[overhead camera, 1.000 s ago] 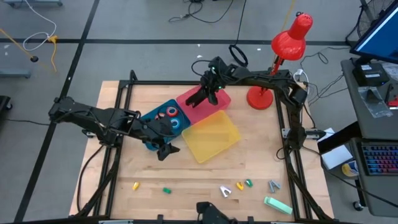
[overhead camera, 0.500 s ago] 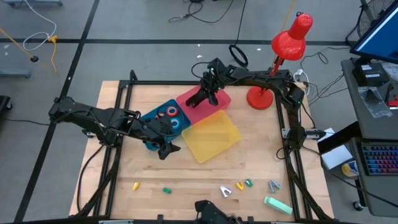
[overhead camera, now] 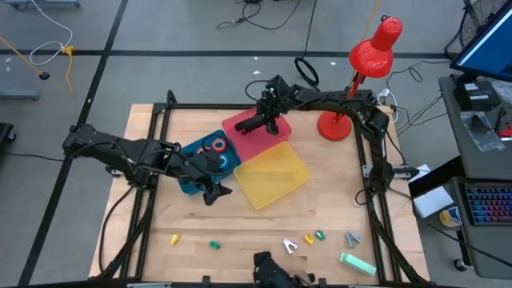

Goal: Pick and place Stapler, Stapler remover, tape
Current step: Put the black stapler into the pink bin

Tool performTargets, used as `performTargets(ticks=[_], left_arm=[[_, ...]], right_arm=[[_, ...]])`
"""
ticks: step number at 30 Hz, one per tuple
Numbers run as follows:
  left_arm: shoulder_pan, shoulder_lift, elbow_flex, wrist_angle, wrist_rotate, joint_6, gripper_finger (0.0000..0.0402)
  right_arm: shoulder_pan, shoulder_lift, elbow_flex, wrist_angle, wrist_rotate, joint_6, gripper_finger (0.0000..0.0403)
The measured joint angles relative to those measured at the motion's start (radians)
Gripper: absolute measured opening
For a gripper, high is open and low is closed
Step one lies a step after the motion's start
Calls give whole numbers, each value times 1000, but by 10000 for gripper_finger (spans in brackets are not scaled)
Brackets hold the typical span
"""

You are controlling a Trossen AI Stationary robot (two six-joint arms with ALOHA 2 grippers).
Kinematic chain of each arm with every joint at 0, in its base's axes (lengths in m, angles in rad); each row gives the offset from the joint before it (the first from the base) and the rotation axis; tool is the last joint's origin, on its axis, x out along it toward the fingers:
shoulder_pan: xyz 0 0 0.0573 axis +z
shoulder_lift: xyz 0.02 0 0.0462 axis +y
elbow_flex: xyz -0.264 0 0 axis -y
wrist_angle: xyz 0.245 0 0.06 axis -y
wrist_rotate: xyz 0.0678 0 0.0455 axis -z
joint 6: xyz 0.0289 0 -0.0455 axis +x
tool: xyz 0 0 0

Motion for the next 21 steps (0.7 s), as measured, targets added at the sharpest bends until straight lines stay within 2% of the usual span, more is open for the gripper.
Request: performTargets(ticks=[6, 11, 21], left_arm=[[0, 0, 0, -1, 0, 12, 367], [0, 0, 0, -2, 0, 17, 367], [0, 0, 0, -4, 0, 17, 368]], right_arm=[[1, 4, -3, -73, 105, -70, 133], [2, 5, -3, -75, 166, -85, 160], [1, 0, -3, -89, 176, -88, 156]])
